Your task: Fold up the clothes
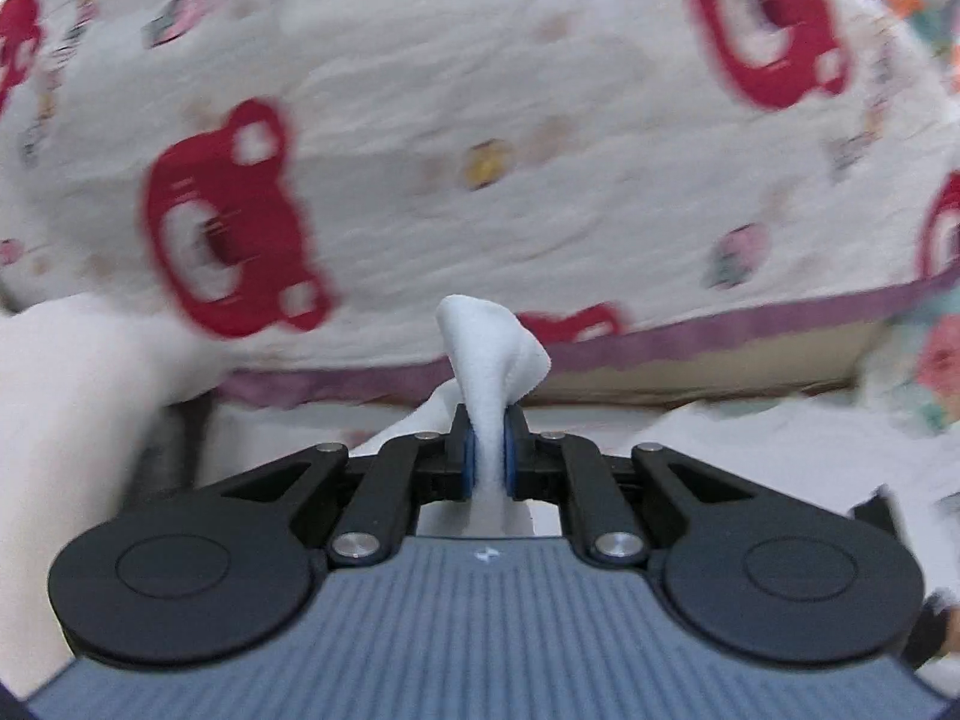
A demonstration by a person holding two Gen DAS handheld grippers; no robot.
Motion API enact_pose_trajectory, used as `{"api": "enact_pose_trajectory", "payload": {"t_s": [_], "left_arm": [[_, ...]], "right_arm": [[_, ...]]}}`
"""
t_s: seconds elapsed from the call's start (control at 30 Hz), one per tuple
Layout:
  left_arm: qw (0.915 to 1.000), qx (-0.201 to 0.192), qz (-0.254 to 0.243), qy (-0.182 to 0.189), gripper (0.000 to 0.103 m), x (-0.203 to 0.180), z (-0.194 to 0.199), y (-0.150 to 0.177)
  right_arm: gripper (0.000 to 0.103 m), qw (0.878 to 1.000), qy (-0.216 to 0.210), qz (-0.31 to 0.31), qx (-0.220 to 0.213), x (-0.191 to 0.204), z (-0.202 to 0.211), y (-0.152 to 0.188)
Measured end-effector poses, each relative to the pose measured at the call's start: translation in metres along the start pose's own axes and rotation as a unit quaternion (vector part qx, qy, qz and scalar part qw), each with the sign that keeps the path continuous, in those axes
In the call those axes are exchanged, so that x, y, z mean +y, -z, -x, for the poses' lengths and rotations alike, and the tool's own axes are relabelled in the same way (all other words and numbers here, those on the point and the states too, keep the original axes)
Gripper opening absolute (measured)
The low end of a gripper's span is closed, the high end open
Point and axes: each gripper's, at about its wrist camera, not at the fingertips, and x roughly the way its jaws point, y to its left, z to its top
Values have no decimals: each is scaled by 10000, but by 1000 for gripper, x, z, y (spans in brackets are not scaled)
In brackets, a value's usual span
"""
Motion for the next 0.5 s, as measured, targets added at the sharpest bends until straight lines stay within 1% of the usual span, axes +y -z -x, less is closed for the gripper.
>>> {"api": "enact_pose_trajectory", "payload": {"t_s": [0.07, 0.17, 0.2, 0.27, 0.37, 0.4, 0.43, 0.47, 0.5], "left_arm": [[9989, -31, 132, 443, 9, -24, -2, -7], [9936, -43, 259, 1096, 9, -63, -8, -15], [9911, -25, 252, 1305, 8, -78, -12, -17], [9855, 103, 304, 1667, 8, -110, -26, -9], [9742, 297, 383, 2205, 8, -158, -46, 3], [9697, 361, 409, 2383, 10, -174, -53, 7], [9657, 570, 697, 2437, 12, -188, -62, 23], [9604, 781, 990, 2486, 23, -202, -72, 40], [9555, 1123, 947, 2559, 31, -216, -84, 58]], "right_arm": [[69, 9990, 157, -352, -208, -8, 23, 12], [69, 9941, 475, -847, -477, -25, 60, 33], [69, 9921, 619, -958, -520, -33, 71, 40], [69, 9866, 953, -1198, -572, -49, 93, 57], [69, 9760, 1365, -1603, -556, -75, 121, 83], [69, 9727, 1447, -1730, -541, -82, 128, 92], [69, 9701, 1506, -1832, -522, -89, 134, 101], [69, 9690, 1567, -1842, -496, -93, 138, 108], [69, 9700, 1653, -1725, -446, -92, 140, 115]]}}
